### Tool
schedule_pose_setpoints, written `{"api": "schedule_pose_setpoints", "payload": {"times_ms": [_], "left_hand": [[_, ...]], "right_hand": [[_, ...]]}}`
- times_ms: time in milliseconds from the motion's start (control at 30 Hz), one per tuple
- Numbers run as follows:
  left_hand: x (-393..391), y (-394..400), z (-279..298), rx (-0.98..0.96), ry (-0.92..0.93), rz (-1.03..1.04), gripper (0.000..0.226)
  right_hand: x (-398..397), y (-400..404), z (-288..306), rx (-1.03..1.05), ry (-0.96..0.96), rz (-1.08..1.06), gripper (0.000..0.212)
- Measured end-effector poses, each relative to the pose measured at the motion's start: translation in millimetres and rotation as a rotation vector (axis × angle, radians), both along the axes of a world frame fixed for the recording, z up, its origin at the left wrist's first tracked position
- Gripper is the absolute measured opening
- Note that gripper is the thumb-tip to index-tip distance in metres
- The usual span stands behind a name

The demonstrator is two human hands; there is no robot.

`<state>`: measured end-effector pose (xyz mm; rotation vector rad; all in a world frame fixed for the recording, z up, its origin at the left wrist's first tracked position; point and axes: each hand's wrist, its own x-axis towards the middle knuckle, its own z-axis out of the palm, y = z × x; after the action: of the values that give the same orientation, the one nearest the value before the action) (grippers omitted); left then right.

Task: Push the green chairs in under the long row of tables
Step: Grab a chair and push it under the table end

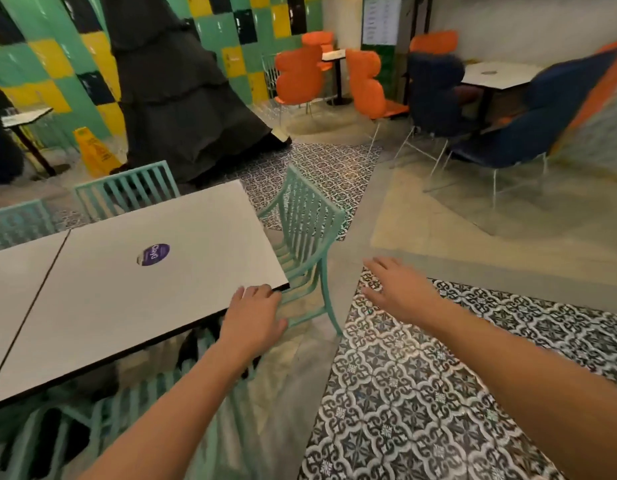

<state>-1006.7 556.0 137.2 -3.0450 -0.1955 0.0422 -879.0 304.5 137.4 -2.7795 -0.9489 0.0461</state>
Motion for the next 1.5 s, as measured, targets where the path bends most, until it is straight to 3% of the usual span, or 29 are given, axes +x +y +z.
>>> {"api": "schedule_pose_setpoints", "payload": {"times_ms": [200,400,633,900,1133,1500], "left_hand": [[120,-38,21,0.015,-0.049,-0.048,0.049],[265,-46,26,-0.085,-0.234,-0.115,0.057],[398,-37,18,-0.113,-0.178,-0.054,0.054],[528,-31,-13,-0.104,-0.049,0.086,0.062],[636,-22,-22,-0.082,-0.052,0.295,0.059],[716,59,-71,-0.144,0.031,0.710,0.053]], "right_hand": [[92,-28,13,-0.018,-0.016,-0.051,0.063],[210,-7,5,-0.043,-0.041,-0.016,0.064],[324,13,18,-0.004,-0.097,0.063,0.068],[479,24,-13,0.016,0.002,0.221,0.076],[625,62,-29,0.006,0.004,0.443,0.073],[766,216,-54,-0.042,0.023,0.906,0.069]]}}
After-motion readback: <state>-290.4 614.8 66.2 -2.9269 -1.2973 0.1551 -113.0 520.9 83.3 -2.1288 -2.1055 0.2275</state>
